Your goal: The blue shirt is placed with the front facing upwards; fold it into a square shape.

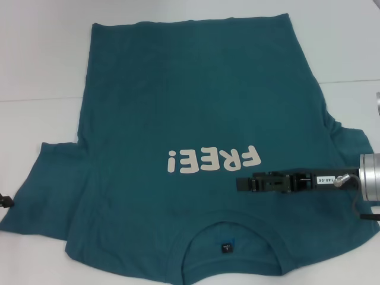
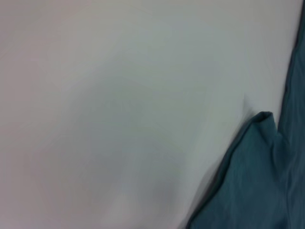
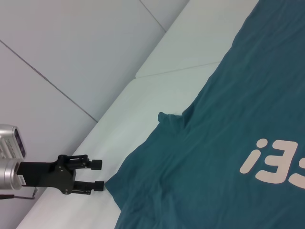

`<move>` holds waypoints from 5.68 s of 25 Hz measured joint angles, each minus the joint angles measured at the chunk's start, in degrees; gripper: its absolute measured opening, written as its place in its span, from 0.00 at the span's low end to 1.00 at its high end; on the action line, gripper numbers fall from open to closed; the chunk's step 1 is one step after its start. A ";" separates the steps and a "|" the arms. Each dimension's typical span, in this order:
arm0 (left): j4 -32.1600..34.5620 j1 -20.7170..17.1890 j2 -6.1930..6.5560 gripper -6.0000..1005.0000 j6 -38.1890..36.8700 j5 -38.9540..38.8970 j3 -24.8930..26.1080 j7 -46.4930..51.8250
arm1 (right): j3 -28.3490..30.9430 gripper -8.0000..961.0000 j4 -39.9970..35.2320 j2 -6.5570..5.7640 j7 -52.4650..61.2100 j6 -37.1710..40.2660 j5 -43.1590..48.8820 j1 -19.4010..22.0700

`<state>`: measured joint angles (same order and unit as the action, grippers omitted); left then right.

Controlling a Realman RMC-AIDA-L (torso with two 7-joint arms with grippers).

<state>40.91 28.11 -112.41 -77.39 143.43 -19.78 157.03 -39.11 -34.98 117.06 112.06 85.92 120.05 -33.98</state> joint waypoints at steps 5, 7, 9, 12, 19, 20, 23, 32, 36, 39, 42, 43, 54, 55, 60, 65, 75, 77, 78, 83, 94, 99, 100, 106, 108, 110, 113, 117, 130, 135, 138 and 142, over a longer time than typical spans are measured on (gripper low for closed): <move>-0.94 0.51 0.16 0.82 0.10 0.35 0.00 -0.14 | 0.00 0.98 0.00 -0.08 0.00 0.03 0.00 0.06; -1.00 0.70 0.16 0.82 0.12 0.35 0.00 -0.24 | 0.00 0.98 0.00 -0.08 0.00 0.04 0.00 0.06; -1.01 0.91 0.13 0.82 0.11 0.16 0.00 -0.37 | 0.00 0.98 0.00 -0.08 0.00 0.04 0.00 0.10; -1.35 1.45 0.05 0.82 0.05 -0.01 0.00 -0.63 | 0.00 0.98 0.03 -0.08 0.00 0.04 0.00 0.22; -2.40 2.15 0.22 0.82 0.58 0.27 0.00 -0.88 | 0.00 0.98 0.09 -0.08 0.00 0.08 0.00 0.46; -2.41 2.16 0.23 0.82 0.62 0.27 0.00 -0.87 | 0.02 0.98 0.09 -0.09 0.00 0.08 0.00 0.49; -2.42 2.22 0.25 0.82 0.65 0.28 0.00 -0.81 | 0.29 0.98 0.09 -0.15 0.00 0.10 0.00 0.59; -2.42 2.43 0.29 0.65 0.30 0.20 0.09 -1.86 | 0.53 0.98 0.09 -0.26 0.00 0.25 0.00 0.68; -2.42 2.46 0.39 0.52 0.34 0.42 0.03 -1.89 | 0.53 0.98 0.09 -0.26 0.00 0.23 0.00 0.68; -2.42 2.45 0.40 0.44 0.51 0.64 0.02 -1.90 | 0.53 0.98 0.09 -0.26 0.00 0.22 0.00 0.67; -2.41 2.47 0.42 0.36 0.71 1.31 0.00 -1.91 | 0.53 0.98 0.09 -0.25 0.00 0.21 0.00 0.67; -2.42 2.51 0.43 0.33 0.76 1.54 0.00 -1.91 | 0.53 0.98 0.09 -0.26 0.00 0.21 0.00 0.67; -2.41 2.37 0.44 0.00 0.91 1.68 0.18 -2.09 | 0.59 0.98 0.09 -0.35 0.06 0.06 0.00 0.67; -2.41 2.34 0.44 0.00 0.89 1.58 0.29 -2.21 | 0.60 0.98 0.09 -0.35 0.06 0.04 0.00 0.67; -2.42 2.22 0.44 0.00 0.10 -0.31 0.78 -3.48 | 0.62 0.98 0.09 -0.35 0.07 0.03 0.00 0.67; -2.45 1.73 0.44 0.00 -1.94 -3.45 2.51 -5.61 | 0.62 0.98 0.09 -0.35 0.12 0.07 0.00 0.67; -0.76 -1.36 0.79 0.00 -5.16 -6.80 8.63 -8.05 | 0.91 0.98 0.09 -0.44 0.52 0.36 0.00 0.67; -0.37 -2.01 0.79 0.00 -5.34 -7.80 8.96 -8.16 | 0.96 0.98 0.09 -0.44 0.53 0.37 0.00 0.67; -0.15 -2.26 0.79 0.00 -5.53 -8.20 8.96 -8.18 | 0.96 0.98 0.09 -0.43 0.53 0.38 0.00 0.67; 0.24 -2.61 0.77 0.00 -5.93 -8.95 9.37 -8.34 | 0.97 0.98 0.09 -0.43 0.53 0.39 0.00 0.58; 2.19 -4.47 -0.05 0.00 -12.47 -16.33 9.76 -11.22 | 1.42 0.98 0.09 -0.43 0.53 0.50 0.00 0.66; 2.96 -4.98 -0.22 0.00 -14.02 -17.01 9.48 -11.51 | 1.52 0.98 0.09 -0.43 0.53 0.31 0.00 0.67; 2.92 -4.82 -0.22 0.00 -14.37 -17.01 9.30 -11.75 | 1.52 0.98 0.09 -0.43 0.53 0.25 0.00 0.67; 2.61 -2.90 -0.30 0.00 -14.44 -16.94 6.41 -11.71 | 1.52 0.98 0.09 -0.38 0.53 -0.06 0.00 0.39; 2.60 -1.93 -0.57 0.00 -14.50 -16.81 5.04 -11.26 | 1.51 0.98 0.09 -0.30 0.53 -0.06 0.00 0.46; 2.88 -0.89 -1.19 0.00 -14.82 -16.82 2.61 -10.64 | 1.52 0.98 0.09 -0.24 0.53 -0.06 0.00 0.65; 3.56 0.43 -1.98 0.00 -15.37 -17.07 -0.10 -10.20 | 1.64 0.98 0.27 -0.20 0.53 -0.06 0.00 0.80; 3.91 2.66 -2.52 0.00 -16.30 -17.10 -2.51 -10.16 | 2.07 0.98 1.54 -0.42 0.31 -0.14 0.00 0.81; 2.12 9.11 -3.47 0.00 -9.42 -16.52 -16.59 -8.51 | 2.11 0.98 1.76 -0.43 0.04 -1.46 0.05 0.76; 0.70 10.26 -3.96 0.00 -7.19 -16.48 -20.70 -8.72 | 2.11 0.98 1.76 -0.43 0.01 -1.54 0.10 0.89; 0.39 10.70 -4.03 0.00 -5.66 -16.46 -23.85 -8.73 | 2.11 0.98 1.76 -0.43 0.00 -1.63 0.23 0.93; -0.91 11.40 -3.95 0.00 -3.36 -16.27 -26.83 -8.82 | 2.11 0.98 1.76 -0.43 0.00 -1.91 0.27 0.94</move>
<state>40.00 39.51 -116.36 -80.74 127.16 -46.61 148.20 -37.00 -33.22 116.63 112.06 84.01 120.33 -33.04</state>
